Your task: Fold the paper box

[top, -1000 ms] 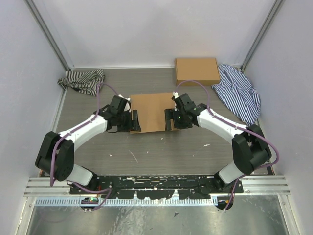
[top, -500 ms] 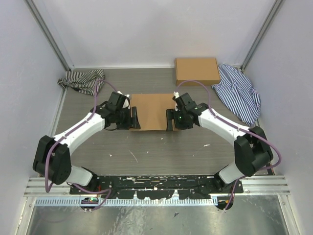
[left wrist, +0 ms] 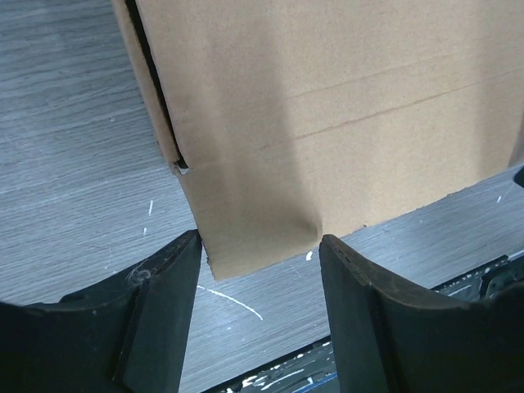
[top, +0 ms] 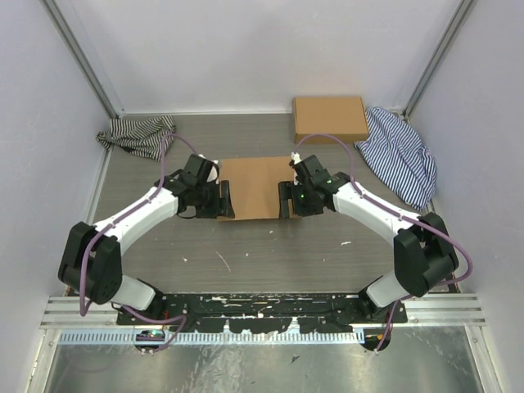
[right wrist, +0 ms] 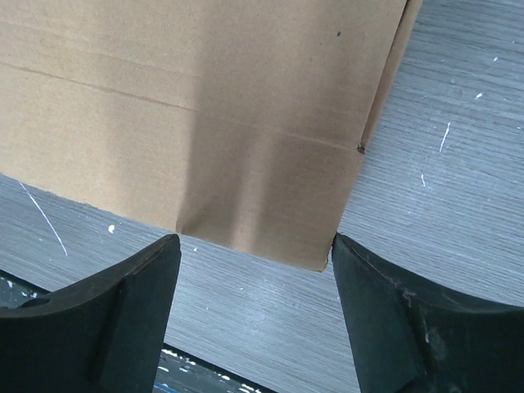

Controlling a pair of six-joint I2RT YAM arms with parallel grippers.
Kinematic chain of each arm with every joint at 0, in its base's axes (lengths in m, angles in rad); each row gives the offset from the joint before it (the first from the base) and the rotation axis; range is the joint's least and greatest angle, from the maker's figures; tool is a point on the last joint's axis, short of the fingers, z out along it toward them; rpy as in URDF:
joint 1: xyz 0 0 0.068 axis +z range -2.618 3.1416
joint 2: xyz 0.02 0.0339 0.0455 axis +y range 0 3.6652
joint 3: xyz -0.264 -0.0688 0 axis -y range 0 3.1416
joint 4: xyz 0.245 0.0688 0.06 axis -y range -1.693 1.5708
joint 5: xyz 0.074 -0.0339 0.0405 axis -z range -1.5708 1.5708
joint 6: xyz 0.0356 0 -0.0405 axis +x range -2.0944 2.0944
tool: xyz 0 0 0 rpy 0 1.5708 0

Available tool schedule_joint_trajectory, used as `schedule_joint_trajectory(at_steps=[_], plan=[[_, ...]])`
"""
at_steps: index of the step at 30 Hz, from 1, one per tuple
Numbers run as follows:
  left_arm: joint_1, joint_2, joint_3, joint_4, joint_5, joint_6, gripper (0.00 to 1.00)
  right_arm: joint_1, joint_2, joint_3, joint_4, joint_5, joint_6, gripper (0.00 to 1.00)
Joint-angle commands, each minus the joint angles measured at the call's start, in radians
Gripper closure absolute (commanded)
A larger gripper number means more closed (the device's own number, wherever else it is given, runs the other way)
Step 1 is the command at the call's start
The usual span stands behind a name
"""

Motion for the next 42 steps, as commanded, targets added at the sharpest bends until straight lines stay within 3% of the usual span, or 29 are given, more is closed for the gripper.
schedule_joint_trajectory(at_steps=[1, 14, 31, 42], plan=[[-0.007, 0.033, -0.041, 0.072, 0.025, -0.012, 0.34, 0.006, 0.004, -0.010, 0.082, -0.009, 0.003, 0.21], [-0.007, 0.101, -0.053, 0.111, 0.031, -0.014, 0.36, 0.006, 0.034, -0.038, 0.103, 0.009, 0.000, 0.21], [-0.007, 0.001, 0.049, -0.032, 0.043, -0.018, 0.37, 0.006, -0.023, 0.050, 0.013, -0.101, 0.021, 0.23], [-0.007, 0.030, 0.021, 0.002, 0.046, -0.012, 0.37, 0.006, 0.000, 0.029, 0.044, -0.064, 0.007, 0.23]])
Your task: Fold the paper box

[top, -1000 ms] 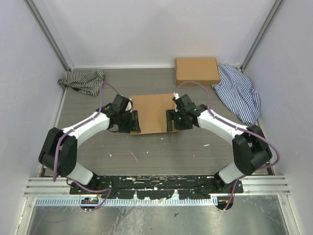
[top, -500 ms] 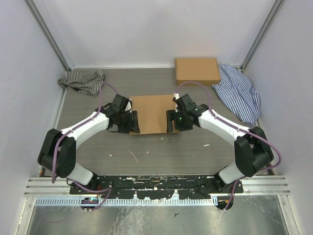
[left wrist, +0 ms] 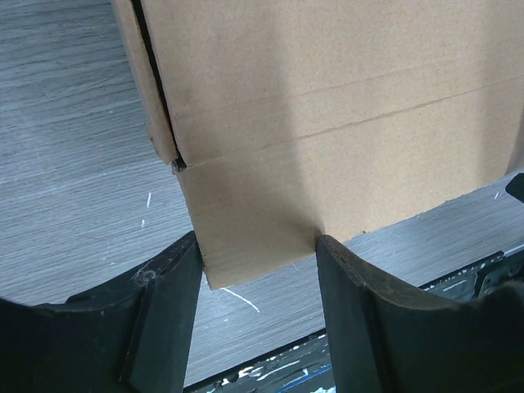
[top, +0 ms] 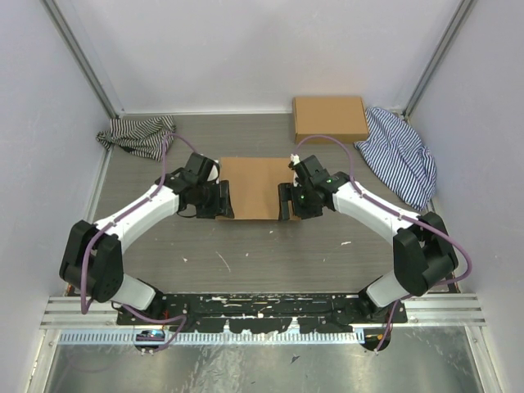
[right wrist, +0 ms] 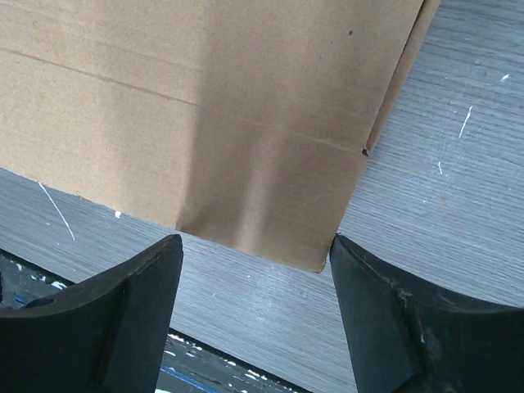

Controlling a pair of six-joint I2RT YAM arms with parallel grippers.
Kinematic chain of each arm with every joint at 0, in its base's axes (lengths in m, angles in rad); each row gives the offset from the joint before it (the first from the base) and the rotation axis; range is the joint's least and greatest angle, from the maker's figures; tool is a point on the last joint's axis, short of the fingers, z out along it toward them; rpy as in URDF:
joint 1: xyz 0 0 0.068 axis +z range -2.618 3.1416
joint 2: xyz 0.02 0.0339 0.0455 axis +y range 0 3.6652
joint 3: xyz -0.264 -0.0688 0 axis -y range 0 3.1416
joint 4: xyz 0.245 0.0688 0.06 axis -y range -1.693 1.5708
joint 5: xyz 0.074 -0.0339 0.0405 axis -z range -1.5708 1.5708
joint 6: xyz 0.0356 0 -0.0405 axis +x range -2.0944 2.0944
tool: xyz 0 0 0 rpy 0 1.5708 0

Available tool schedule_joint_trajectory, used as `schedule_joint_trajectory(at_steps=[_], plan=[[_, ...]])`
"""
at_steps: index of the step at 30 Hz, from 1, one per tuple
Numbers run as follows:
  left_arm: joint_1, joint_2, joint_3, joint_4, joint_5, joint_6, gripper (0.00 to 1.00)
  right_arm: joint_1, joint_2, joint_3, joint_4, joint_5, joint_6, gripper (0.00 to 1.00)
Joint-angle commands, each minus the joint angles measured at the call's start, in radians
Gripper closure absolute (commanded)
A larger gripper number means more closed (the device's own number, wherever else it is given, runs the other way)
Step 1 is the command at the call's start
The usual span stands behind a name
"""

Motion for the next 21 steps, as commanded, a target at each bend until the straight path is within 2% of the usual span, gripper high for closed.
schedule_joint_trajectory(at_steps=[1, 10, 21], plan=[[-0.007, 0.013, -0.006, 0.042, 0.041, -0.005, 0.37, 0.008, -0.002, 0.019, 0.076, -0.026, 0.000, 0.23], [-0.007, 0.061, -0.051, 0.121, 0.059, -0.018, 0.37, 0.008, 0.017, -0.040, 0.159, -0.011, -0.003, 0.23], [-0.007, 0.093, -0.058, 0.136, 0.045, -0.010, 0.38, 0.008, 0.022, -0.073, 0.208, 0.016, -0.022, 0.25]])
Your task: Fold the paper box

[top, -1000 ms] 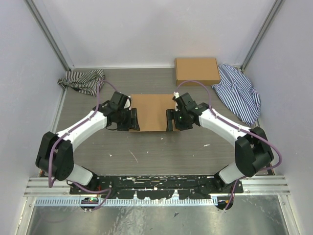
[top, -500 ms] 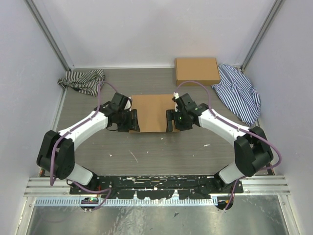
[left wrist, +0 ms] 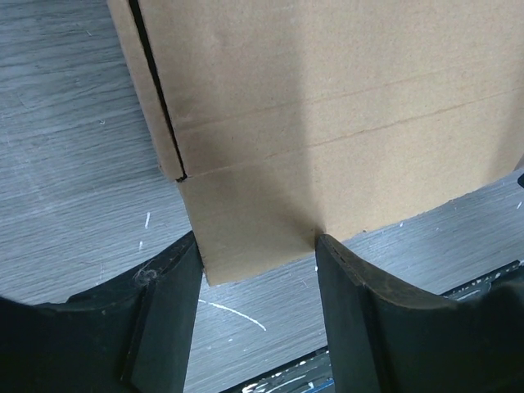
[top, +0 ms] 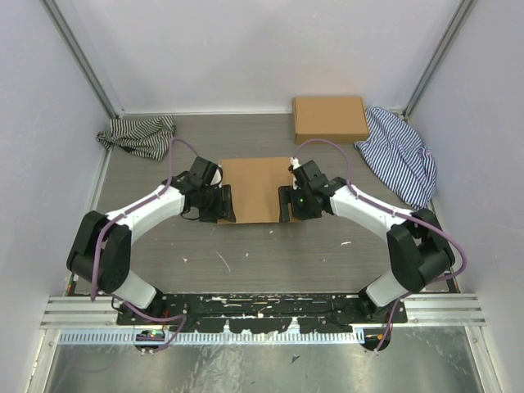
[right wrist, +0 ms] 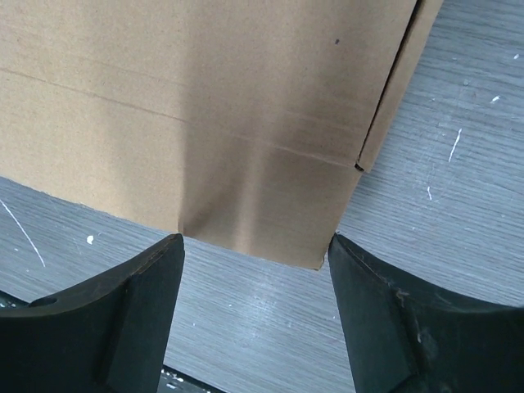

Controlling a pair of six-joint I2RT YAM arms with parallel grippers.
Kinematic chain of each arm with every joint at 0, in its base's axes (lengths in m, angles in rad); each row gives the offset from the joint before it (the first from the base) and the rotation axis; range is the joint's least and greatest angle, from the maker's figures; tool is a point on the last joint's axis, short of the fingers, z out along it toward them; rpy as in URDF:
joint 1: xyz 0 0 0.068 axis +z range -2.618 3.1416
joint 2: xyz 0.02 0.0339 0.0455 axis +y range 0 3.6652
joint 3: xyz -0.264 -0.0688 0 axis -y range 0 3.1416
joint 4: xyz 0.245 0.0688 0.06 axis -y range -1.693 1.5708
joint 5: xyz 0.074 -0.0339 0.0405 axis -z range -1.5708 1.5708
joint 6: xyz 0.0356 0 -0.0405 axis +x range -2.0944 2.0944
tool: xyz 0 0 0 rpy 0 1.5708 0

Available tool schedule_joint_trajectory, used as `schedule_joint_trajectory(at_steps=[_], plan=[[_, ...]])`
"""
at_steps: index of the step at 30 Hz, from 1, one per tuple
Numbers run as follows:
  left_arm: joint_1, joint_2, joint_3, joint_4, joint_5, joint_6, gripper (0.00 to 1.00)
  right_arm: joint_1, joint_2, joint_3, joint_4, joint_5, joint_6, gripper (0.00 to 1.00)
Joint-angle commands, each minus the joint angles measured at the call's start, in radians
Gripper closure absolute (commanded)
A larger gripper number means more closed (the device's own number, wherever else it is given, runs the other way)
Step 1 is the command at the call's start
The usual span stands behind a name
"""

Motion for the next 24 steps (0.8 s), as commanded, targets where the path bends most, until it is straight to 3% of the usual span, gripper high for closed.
schedule_joint_trajectory(at_steps=[1, 14, 24], plan=[[-0.007, 0.034, -0.018, 0.068, 0.031, -0.004, 0.38, 0.008, -0.002, -0.020, 0.119, -0.019, -0.012, 0.24], [-0.007, 0.077, -0.048, 0.088, -0.065, 0.008, 0.40, 0.009, 0.001, -0.075, 0.172, 0.051, -0.014, 0.22], [-0.007, -0.060, -0.015, 0.006, -0.090, 0.008, 0.36, 0.014, -0.110, 0.007, 0.089, -0.006, -0.021, 0.20]])
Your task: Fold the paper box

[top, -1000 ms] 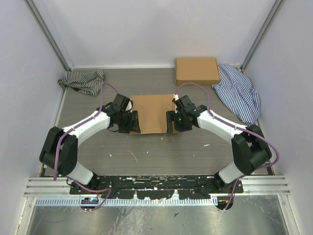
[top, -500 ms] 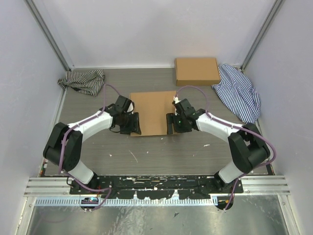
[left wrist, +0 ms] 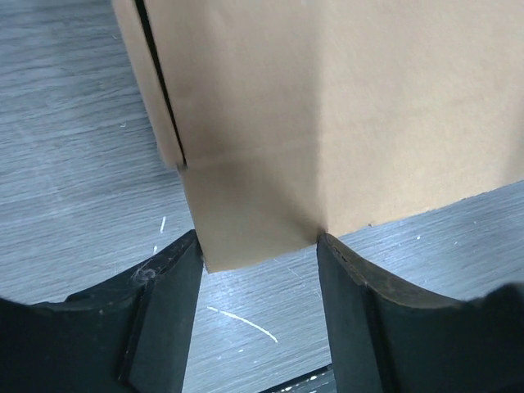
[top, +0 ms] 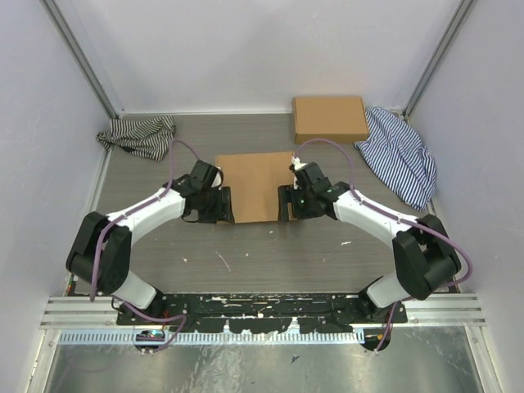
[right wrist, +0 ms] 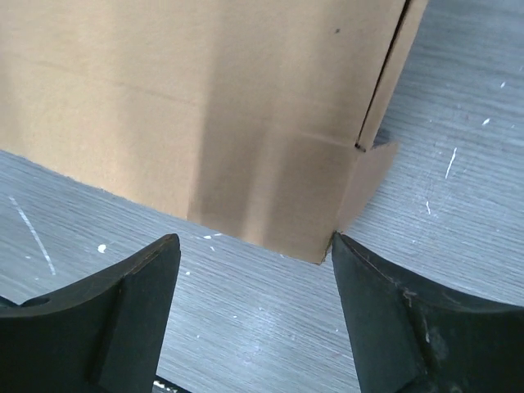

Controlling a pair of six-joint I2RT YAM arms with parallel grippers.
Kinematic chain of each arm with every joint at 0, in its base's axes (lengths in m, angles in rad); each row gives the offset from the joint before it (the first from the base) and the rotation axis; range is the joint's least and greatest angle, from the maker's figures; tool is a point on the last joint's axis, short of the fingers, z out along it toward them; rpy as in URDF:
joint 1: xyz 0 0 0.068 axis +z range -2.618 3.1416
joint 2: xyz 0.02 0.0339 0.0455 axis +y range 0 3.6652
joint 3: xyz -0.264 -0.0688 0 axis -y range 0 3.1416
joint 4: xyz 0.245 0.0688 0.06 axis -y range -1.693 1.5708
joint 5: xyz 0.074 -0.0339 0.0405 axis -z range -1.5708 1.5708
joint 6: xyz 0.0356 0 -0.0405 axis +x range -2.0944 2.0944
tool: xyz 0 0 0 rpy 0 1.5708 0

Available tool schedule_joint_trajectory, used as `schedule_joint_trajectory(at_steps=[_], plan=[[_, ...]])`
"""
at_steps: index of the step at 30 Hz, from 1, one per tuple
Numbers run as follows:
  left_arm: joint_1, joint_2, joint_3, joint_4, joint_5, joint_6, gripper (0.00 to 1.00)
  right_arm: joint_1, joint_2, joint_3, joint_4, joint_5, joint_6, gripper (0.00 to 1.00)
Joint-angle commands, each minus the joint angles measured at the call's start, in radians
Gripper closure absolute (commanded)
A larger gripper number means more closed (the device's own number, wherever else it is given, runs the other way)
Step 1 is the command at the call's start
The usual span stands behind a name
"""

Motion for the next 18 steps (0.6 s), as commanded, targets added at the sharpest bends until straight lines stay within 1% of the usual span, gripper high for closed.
schedule_joint_trajectory(at_steps=[1, 6, 12, 18], plan=[[0.001, -0.096, 0.025, -0.051, -0.044, 0.010, 0.35, 0.006, -0.073, 0.080, -0.014, -0.029, -0.016, 0.20], [0.001, -0.163, 0.051, -0.098, -0.088, 0.023, 0.32, 0.006, -0.088, 0.110, -0.039, -0.003, -0.015, 0.19], [0.002, -0.181, 0.062, -0.131, -0.113, 0.040, 0.32, 0.006, -0.088, 0.120, -0.061, 0.047, -0.008, 0.19], [0.002, -0.148, 0.030, -0.069, -0.120, 0.051, 0.31, 0.006, -0.061, 0.110, -0.062, 0.068, -0.015, 0.18]])
